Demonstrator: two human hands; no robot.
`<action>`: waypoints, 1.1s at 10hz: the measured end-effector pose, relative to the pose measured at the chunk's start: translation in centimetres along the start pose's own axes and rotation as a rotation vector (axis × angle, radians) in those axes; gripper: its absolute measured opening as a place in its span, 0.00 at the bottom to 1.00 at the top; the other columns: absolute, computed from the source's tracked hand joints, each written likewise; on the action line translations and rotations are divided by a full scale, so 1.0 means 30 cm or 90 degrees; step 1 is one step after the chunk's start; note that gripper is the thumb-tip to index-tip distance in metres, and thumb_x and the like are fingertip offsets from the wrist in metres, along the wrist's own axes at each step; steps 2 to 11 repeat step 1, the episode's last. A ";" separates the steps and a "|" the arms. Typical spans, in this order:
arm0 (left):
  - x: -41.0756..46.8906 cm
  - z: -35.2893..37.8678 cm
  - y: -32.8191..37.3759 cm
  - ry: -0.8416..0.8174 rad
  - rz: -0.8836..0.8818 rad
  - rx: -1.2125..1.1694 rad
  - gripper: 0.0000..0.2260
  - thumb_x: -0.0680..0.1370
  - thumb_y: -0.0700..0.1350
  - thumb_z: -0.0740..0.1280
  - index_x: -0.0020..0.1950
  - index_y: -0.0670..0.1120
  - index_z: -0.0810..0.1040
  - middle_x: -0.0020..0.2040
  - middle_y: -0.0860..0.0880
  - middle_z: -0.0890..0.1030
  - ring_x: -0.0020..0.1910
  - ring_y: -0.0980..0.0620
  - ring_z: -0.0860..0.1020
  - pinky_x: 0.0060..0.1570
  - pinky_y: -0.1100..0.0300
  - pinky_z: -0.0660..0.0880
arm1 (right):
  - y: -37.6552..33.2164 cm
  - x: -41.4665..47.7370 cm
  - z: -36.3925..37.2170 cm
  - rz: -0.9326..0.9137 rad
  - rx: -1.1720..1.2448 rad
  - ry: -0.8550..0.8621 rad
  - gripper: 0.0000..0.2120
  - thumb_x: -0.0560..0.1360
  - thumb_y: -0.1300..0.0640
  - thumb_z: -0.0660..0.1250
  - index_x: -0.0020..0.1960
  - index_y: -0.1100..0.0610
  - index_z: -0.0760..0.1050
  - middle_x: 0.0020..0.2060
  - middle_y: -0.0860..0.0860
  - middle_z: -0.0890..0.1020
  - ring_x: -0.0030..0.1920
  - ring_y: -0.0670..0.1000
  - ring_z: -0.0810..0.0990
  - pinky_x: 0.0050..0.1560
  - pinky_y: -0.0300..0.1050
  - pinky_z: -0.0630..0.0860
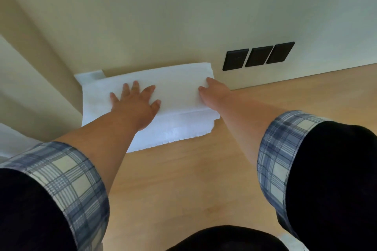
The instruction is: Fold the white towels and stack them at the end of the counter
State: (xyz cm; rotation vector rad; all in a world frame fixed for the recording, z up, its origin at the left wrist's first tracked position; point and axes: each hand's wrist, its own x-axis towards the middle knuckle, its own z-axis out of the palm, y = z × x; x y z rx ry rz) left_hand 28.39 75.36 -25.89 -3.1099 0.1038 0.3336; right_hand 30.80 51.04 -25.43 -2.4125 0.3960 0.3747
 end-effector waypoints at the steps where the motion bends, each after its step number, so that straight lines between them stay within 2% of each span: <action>1: -0.067 0.005 0.028 0.033 0.061 0.030 0.31 0.79 0.67 0.44 0.80 0.59 0.42 0.81 0.48 0.42 0.79 0.45 0.42 0.76 0.40 0.44 | 0.038 -0.055 -0.048 -0.010 0.046 -0.031 0.19 0.83 0.58 0.57 0.72 0.63 0.66 0.70 0.60 0.69 0.69 0.61 0.70 0.67 0.51 0.70; 11: -0.067 0.005 0.028 0.033 0.061 0.030 0.31 0.79 0.67 0.44 0.80 0.59 0.42 0.81 0.48 0.42 0.79 0.45 0.42 0.76 0.40 0.44 | 0.038 -0.055 -0.048 -0.010 0.046 -0.031 0.19 0.83 0.58 0.57 0.72 0.63 0.66 0.70 0.60 0.69 0.69 0.61 0.70 0.67 0.51 0.70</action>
